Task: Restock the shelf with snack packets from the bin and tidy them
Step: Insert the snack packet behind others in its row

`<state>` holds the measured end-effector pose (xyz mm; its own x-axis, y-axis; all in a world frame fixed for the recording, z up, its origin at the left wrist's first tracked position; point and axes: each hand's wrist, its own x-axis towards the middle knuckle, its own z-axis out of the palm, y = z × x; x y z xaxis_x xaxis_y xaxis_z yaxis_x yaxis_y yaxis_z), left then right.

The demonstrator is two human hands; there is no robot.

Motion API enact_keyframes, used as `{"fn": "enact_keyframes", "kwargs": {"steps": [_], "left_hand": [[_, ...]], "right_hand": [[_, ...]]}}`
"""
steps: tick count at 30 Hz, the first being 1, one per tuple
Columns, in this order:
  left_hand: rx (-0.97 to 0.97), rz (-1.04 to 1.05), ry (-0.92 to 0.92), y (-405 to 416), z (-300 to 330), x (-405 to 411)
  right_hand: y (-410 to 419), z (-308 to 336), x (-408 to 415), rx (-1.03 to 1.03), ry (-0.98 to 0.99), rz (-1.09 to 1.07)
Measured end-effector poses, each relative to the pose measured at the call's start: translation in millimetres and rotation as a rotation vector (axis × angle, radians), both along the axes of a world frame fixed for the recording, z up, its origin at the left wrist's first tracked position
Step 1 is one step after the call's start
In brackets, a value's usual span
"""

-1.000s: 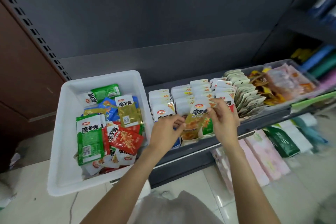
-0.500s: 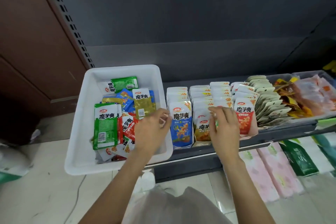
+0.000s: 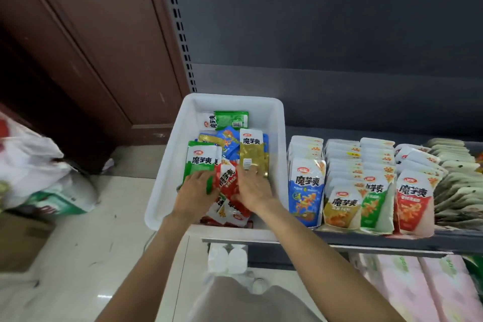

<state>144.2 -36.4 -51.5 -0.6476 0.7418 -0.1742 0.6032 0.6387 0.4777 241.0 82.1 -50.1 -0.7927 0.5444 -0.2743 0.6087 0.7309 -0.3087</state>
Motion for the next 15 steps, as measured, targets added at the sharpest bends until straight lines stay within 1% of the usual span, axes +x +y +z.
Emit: {"fn": "enact_keyframes", "kwargs": {"steps": [3, 5, 7, 8, 9, 10, 12, 13, 15], "left_hand": [[0.053, 0.054, -0.086, 0.8, 7.2, -4.7], [0.138, 0.154, -0.207, 3.6, 16.1, -2.0], [0.244, 0.256, -0.449, 9.2, 29.7, 6.4], [0.309, 0.271, -0.589, 13.1, 36.4, 12.4], [0.381, 0.26, -0.686, 16.8, 43.8, 19.2], [0.454, 0.232, -0.724, 20.4, 50.3, 25.3], [0.577, 0.167, -0.704, 26.3, 62.2, 34.3], [0.602, 0.121, -0.677, 29.4, 67.5, 38.0], [0.581, -0.025, -0.64, 37.6, 78.6, 46.3]], "right_hand": [[4.1, 7.6, 2.5, -0.029, 0.147, -0.057], [8.1, 19.4, 10.2, -0.093, 0.302, -0.156], [9.6, 36.5, 21.1, -0.333, 0.483, -0.292], [9.6, 44.9, 27.1, -0.476, 0.55, -0.335], [9.1, 52.5, 33.3, -0.604, 0.591, -0.359], [9.2, 58.4, 40.9, -0.695, 0.608, -0.374], [10.8, 69.6, 57.2, -0.775, 0.666, -0.421], [13.4, 74.9, 66.2, -0.787, 0.735, -0.459], [21.4, 87.8, 88.0, -0.768, 0.892, -0.525]]}}
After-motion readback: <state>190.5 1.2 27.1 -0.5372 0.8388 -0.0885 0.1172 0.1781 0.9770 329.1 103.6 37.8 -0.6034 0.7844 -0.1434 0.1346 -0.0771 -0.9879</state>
